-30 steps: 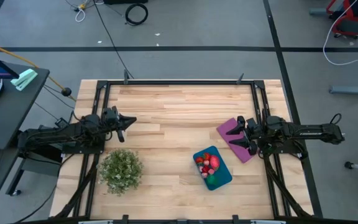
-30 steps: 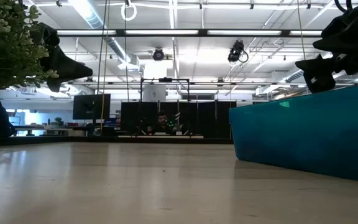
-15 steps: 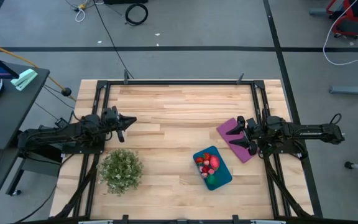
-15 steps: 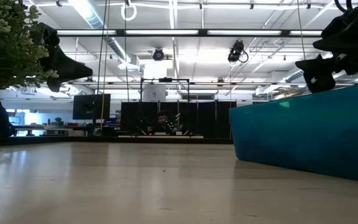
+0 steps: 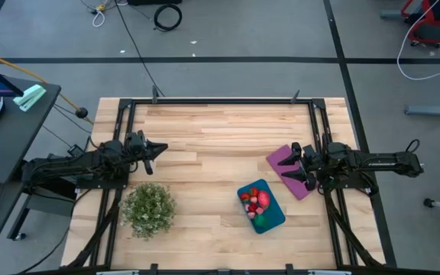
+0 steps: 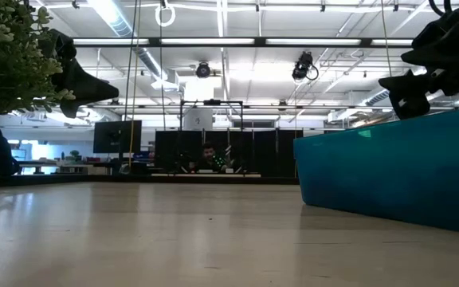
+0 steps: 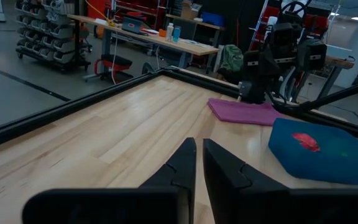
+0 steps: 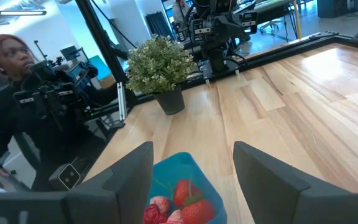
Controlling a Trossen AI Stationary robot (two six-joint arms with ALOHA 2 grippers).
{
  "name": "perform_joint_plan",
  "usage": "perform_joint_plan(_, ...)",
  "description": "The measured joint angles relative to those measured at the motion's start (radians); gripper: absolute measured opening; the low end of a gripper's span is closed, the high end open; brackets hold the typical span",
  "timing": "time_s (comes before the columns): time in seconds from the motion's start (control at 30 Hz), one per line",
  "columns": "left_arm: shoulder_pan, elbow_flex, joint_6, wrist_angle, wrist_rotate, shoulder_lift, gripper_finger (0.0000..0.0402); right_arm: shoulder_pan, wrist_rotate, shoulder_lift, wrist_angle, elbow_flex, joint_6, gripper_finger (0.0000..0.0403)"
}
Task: Pick and placing Produce into tupperware
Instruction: Return to Home Position
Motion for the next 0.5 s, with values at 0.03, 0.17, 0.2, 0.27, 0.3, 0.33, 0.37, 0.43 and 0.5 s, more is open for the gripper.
perform_joint_plan(0.03,0.0,0.0,0.0,0.0,0.0,0.0,0.0037,0.0,0.0,0.0,0.0,0.0,0.0,0.023)
perform_joint_plan(0.17,0.0,0.0,0.0,0.0,0.0,0.0,0.0039,0.0,0.0,0.0,0.0,0.0,0.0,0.023)
perform_joint_plan(0.2,0.0,0.0,0.0,0.0,0.0,0.0,0.0038,0.0,0.0,0.0,0.0,0.0,0.0,0.023)
perform_joint_plan(0.27,0.0,0.0,0.0,0.0,0.0,0.0,0.0035,0.0,0.0,0.0,0.0,0.0,0.0,0.023)
perform_joint_plan(0.3,0.0,0.0,0.0,0.0,0.0,0.0,0.0033,0.0,0.0,0.0,0.0,0.0,0.0,0.023)
perform_joint_plan(0.33,0.0,0.0,0.0,0.0,0.0,0.0,0.0031,0.0,0.0,0.0,0.0,0.0,0.0,0.023)
perform_joint_plan(0.37,0.0,0.0,0.0,0.0,0.0,0.0,0.003,0.0,0.0,0.0,0.0,0.0,0.0,0.023)
perform_joint_plan(0.43,0.0,0.0,0.0,0.0,0.0,0.0,0.0027,0.0,0.0,0.0,0.0,0.0,0.0,0.023)
perform_joint_plan(0.5,0.0,0.0,0.0,0.0,0.0,0.0,0.0026,0.0,0.0,0.0,0.0,0.0,0.0,0.023)
